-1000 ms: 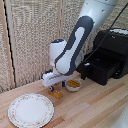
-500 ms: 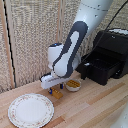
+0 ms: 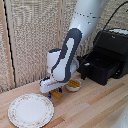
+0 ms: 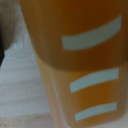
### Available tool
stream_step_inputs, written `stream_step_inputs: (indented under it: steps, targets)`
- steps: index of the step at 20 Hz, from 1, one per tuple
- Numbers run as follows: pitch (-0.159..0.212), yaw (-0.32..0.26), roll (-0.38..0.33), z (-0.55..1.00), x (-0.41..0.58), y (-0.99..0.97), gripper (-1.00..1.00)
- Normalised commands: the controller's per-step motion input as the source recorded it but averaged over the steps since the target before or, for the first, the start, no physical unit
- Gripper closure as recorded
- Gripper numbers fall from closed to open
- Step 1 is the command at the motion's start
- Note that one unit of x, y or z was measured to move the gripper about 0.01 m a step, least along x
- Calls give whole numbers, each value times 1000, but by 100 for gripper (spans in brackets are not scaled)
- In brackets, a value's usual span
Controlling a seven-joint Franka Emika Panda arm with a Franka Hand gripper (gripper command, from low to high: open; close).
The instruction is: Extend the gripper towards the air fryer handle. Grasp the air fryer handle and pull it to open the air fryer. Release the air fryer handle and move the gripper to the bread. Grasp the bread with the gripper and move it to the air fryer basket. Release the bread inside the air fryer and retract the gripper.
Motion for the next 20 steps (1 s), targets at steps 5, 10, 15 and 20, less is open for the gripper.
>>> stream_step_inputs:
  steps: [5,10,15,20]
  targets:
    - [4,21,0,0,0,0,100]
    - [10,-9,4,126,57,-22,100]
    - [-5,-49,14,930,203,91,100]
    - [-21,-47,0,988,275,265,100]
